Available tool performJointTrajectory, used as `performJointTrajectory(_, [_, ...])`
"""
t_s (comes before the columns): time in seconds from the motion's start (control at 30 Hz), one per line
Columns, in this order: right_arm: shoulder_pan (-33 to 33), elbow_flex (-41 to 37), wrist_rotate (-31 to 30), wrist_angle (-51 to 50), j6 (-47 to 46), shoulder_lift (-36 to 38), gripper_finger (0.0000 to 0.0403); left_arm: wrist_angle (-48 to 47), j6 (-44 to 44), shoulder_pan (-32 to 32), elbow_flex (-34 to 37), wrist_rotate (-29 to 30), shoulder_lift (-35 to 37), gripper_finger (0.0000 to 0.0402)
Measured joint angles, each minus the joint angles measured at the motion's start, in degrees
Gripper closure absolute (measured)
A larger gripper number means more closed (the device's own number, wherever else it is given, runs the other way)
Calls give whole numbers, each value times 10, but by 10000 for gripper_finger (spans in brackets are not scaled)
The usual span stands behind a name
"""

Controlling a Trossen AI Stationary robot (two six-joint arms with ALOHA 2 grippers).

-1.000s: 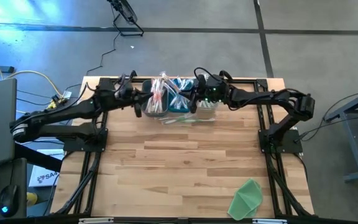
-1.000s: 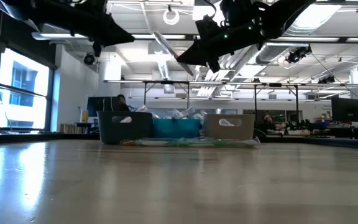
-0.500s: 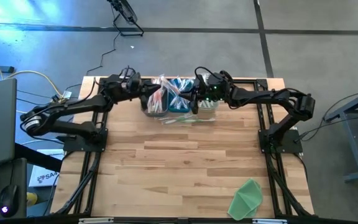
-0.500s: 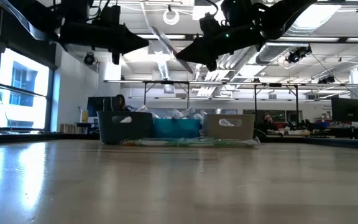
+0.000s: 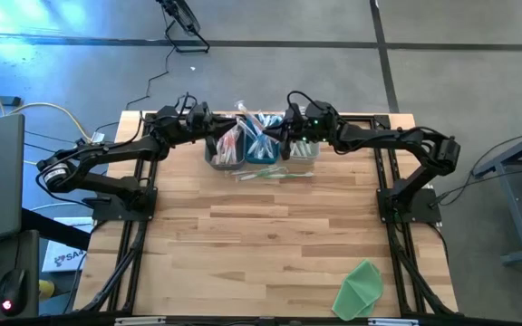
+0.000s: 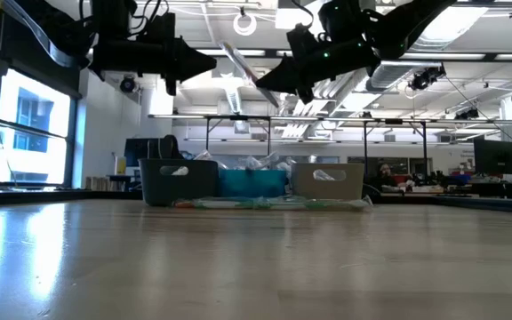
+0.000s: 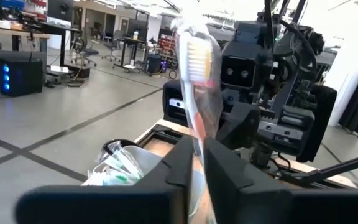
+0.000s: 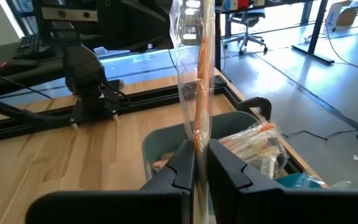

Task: Pick & Place Toothbrushes
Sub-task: Put the orange toothbrush into the dark blue bin

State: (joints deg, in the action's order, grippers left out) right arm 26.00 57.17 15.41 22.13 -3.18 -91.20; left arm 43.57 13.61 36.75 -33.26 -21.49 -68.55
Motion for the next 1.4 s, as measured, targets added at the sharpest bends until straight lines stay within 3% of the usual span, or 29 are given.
performJointTrajectory(0.2, [-5,0,0,0,6,0,388,1,12,0,-16,0,0,284])
performJointTrajectory(0.37, [-5,0,1,0,7,0,388,0,11,0,-25,2,-1,256])
performJointTrajectory(0.83, [-5,0,0,0,19,0,388,-2,-17,-31,-84,21,-79,254])
performJointTrajectory(1.13, [-5,0,0,-4,20,0,388,-5,-14,-30,-116,3,-100,256])
performJointTrajectory(1.4, [-5,0,0,-5,20,0,388,-4,-12,-30,-118,-5,-101,330])
